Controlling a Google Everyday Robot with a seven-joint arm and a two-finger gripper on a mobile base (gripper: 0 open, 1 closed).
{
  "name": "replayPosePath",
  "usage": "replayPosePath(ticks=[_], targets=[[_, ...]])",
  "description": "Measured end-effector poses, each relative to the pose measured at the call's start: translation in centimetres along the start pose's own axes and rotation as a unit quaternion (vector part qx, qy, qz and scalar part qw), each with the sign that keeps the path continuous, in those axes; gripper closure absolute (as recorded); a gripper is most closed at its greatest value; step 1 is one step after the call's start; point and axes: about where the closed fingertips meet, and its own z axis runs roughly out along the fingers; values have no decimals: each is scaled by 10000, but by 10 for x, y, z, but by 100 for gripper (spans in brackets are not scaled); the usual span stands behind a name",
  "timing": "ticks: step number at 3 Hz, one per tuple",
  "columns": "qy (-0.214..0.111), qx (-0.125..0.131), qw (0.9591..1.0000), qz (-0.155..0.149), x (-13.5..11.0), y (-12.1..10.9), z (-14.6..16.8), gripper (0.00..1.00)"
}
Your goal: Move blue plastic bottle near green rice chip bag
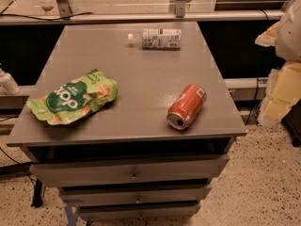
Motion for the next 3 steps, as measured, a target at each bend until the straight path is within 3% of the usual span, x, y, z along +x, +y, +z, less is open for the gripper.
replayPosePath(ticks=[1,2,3], targets=[[-5,11,10000,-5,0,0,0,0],[-406,113,9991,-67,-25,-27,6,0],[-1026,250,9944,-66,-58,-72,23,0]])
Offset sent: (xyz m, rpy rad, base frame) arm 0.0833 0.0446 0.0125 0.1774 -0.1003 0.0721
